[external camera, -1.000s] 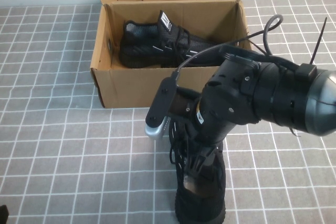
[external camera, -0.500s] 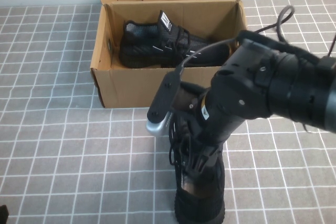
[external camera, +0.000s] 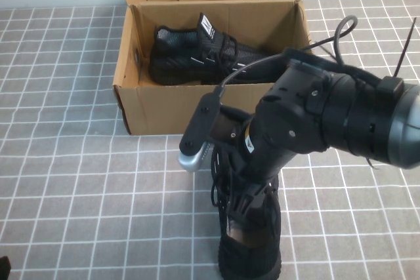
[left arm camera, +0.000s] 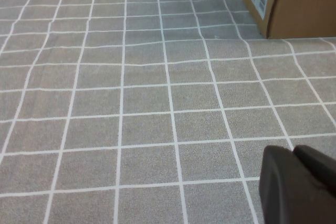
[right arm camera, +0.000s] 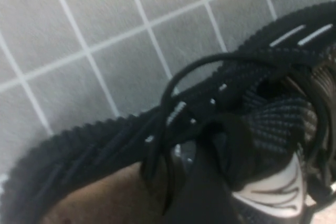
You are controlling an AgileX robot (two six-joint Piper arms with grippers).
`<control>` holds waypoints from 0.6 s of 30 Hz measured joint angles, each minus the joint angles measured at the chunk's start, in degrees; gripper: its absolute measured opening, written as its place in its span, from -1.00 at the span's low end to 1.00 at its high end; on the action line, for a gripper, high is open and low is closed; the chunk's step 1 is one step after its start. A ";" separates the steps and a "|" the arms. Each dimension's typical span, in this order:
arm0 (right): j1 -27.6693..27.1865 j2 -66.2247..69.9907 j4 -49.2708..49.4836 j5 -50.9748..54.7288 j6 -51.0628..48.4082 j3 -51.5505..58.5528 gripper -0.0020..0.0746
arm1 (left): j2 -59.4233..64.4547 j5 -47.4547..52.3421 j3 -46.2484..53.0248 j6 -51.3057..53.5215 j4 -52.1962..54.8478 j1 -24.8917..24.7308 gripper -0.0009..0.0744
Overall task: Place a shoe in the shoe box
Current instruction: Pick up the shoe from the table
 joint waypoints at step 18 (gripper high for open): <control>0.00 0.71 -4.33 2.40 0.04 0.00 -0.84 | 0.00 0.00 0.00 0.00 0.00 0.00 -0.98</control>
